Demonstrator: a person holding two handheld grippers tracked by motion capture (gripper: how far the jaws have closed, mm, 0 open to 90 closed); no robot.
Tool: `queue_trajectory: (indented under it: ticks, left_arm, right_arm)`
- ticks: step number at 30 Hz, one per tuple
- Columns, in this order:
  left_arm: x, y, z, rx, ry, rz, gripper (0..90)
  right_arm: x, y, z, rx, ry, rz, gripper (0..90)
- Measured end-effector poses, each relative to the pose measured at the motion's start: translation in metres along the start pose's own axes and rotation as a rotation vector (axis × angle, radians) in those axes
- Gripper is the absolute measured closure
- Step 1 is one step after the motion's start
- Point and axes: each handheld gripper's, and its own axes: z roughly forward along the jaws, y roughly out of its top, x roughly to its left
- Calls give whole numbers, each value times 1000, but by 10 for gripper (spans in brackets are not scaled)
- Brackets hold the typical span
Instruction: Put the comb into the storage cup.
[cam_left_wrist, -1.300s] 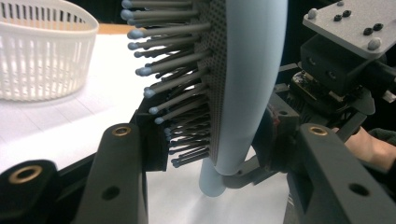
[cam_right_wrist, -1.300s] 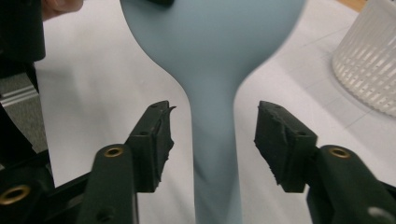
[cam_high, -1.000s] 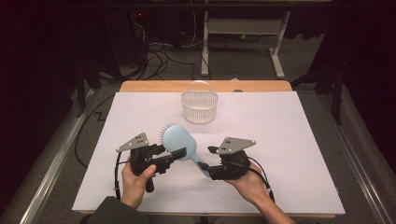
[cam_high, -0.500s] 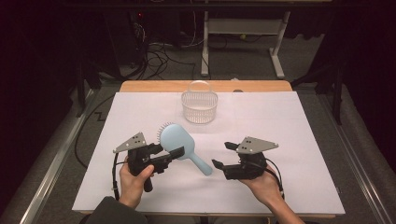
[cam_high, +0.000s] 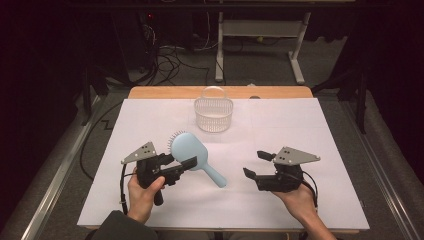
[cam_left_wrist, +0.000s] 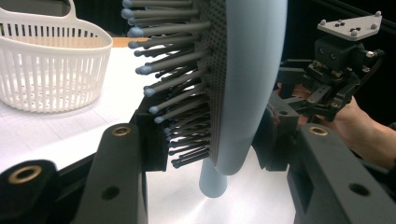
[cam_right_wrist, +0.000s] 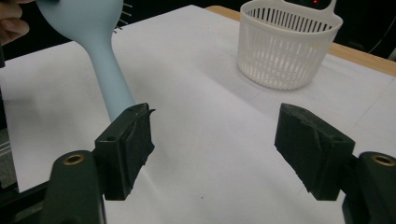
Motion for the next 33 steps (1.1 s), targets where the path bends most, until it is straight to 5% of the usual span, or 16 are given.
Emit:
queue_trajectory:
  ticks: [14, 33]
  left_arm:
    - [3, 3, -10, 19, 31, 16, 543]
    - [10, 10, -7, 11, 45, 5, 543]
  right_arm:
    - [-29, -27, -38, -52, -81, 64, 274]
    - [-50, -81, -60, -96, -181, 176, 258]
